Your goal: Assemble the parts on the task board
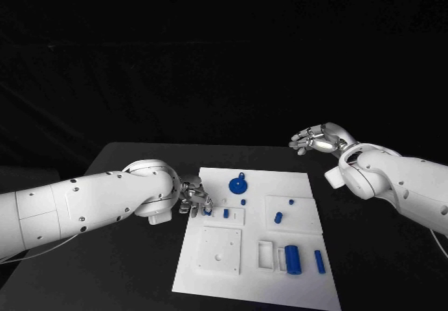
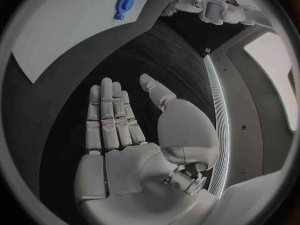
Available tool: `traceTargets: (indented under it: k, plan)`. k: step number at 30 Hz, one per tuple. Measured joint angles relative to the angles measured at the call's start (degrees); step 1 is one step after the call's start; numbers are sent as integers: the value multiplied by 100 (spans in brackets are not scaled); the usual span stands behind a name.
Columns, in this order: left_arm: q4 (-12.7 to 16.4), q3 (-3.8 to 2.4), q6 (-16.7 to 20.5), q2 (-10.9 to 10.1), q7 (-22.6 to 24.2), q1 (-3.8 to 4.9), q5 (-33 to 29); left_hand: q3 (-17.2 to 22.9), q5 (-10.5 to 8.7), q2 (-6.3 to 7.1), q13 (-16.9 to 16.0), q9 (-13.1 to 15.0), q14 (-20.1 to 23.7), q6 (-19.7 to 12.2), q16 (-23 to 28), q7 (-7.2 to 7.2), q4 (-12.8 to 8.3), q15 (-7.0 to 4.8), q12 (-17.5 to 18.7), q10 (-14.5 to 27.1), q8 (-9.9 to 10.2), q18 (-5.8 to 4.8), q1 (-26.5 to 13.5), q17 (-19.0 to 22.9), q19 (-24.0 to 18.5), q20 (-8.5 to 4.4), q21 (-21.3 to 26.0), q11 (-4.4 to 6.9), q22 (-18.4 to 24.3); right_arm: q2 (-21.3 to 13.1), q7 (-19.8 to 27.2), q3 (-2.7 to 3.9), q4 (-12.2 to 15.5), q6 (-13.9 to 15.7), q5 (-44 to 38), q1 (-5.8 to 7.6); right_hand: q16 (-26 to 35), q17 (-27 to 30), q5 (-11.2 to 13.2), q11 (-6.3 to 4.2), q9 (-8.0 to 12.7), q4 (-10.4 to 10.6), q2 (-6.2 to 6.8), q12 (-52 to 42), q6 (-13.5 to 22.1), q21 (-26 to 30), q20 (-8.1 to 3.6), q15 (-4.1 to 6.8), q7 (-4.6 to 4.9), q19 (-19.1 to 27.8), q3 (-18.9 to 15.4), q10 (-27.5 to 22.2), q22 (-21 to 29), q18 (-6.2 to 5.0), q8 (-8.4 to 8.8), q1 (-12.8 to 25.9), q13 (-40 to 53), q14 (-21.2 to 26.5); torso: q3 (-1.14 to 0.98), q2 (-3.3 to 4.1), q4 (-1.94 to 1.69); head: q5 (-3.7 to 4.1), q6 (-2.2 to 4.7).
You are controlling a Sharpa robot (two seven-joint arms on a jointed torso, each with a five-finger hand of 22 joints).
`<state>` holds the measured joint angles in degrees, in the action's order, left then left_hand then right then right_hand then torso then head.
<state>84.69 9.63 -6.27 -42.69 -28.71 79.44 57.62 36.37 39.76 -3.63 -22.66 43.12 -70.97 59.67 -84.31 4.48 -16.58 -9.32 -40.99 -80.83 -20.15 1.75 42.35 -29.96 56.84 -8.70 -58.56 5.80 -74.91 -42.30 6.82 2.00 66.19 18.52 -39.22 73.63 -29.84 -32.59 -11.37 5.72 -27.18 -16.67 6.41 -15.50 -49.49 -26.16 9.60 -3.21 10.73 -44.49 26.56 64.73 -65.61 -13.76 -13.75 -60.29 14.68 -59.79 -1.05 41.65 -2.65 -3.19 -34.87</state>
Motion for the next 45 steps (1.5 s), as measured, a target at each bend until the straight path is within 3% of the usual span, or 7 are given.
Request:
traceTargets:
  k: [12, 18, 45]
  plan:
    - [62, 105, 302, 38, 9, -2, 258, -9, 0, 0, -19, 1, -21, 2, -24, -1, -7, 1, -23, -19, 0, 1, 1, -25, 21, -21, 0, -2, 0, 11, 13, 0, 21, 19, -20, 0, 50, 0, 0, 21, 25, -1, 0, 72, 0, 22, 1, -8, 0, -1, -1, 20, -9, 0, 0, 0, -45, -8, -1, 4, 4, -16, -58]
    - [93, 123, 435, 50, 20, -5, 356, -10, -2, 1, -20, 1, -42, 13, -26, -11, -7, -1, -23, -27, 1, 0, 1, -30, 20, -21, 0, -4, 1, 21, 14, 0, 28, 17, -38, 0, 105, -17, -188, 21, 58, -15, 0, 155, -1, 44, 23, -9, -1, -24, -15, 61, -28, 0, -4, 0, -89, -50, -1, 5, 7, -12, -74]
    - [87, 199, 522, 130, 61, -52, 440, -2, 7, 1, -34, 7, -40, 26, -26, -2, 18, -20, -23, -44, -11, 0, 2, -43, 20, -20, -22, -19, -3, 40, 17, 0, 45, 12, -88, 0, 127, -46, -216, 1, 76, -15, 0, 222, -2, 44, 63, 13, -2, -65, -14, 122, -48, 0, -45, 0, -115, -112, -3, 4, 10, 13, -95]
